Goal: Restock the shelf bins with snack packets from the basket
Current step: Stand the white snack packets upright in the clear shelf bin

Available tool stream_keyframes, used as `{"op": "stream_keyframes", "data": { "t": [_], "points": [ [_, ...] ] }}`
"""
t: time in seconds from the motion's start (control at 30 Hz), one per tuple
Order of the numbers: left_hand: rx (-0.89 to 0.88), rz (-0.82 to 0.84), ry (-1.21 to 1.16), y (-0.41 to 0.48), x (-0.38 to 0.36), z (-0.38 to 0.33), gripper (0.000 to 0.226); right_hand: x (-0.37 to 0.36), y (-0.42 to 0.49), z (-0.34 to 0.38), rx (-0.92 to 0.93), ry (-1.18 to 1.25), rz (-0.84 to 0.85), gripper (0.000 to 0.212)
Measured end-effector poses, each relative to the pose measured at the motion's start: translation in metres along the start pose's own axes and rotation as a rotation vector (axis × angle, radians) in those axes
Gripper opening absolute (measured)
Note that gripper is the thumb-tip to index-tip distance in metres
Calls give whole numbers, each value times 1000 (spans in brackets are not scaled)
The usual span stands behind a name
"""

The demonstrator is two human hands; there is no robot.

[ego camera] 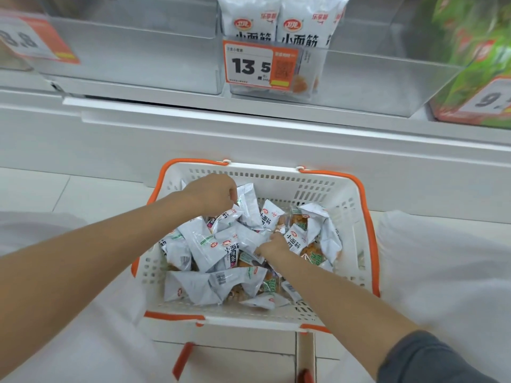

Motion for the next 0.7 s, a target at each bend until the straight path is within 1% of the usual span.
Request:
{"op": "stream_keyframes", "data": {
  "t": [0.13,0.2,0.23,0.33,0.4,0.43,0.47,0.5,0.57,0.6,0.63,0.67,0.7],
  "points": [
    [-10,-10,-12,-1,3,-3,21,-1,-6,4,-78,206,36,67],
    [-14,-11,-17,0,4,-4,20,3,-17,16,-74,196,69,67],
    [-19,-20,-12,1,6,-5,21,8,-24,28,-46,139,74,64],
    [-40,-42,-6,3,11,-8,26,38,-59,87,150,-8,53,57],
    [-50,-42,-29,5,13,-11,33,59,-91,128,264,20,96,56],
    [-60,-42,-31,6,13,-14,41,71,-105,143,285,62,120,54],
    [-82,-42,-23,7,12,-17,53,82,-119,155,294,111,134,46],
    [-116,-39,-21,6,11,-22,68,94,-130,164,288,168,144,34],
    [-202,-12,-65,1,9,-35,95,110,-147,174,240,335,195,11],
    [-236,10,-108,-3,8,-41,102,113,-153,175,194,452,240,5],
    [-253,11,-157,-6,7,-44,102,114,-157,175,144,578,287,6],
    [-259,-11,-198,-6,9,-45,93,115,-160,174,99,695,329,10],
    [-266,-55,-225,-7,14,-44,76,114,-161,174,66,771,359,13]
  ]
}}
Point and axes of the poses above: each hand's wrist, its own y-axis towards the middle knuckle, its own x-axis out of the back of the hand, z = x × y, the point moved 9 cm from there along y, towards the middle knuckle, and after that the axes turned 12 degrees about y, right-handed, at the moved point
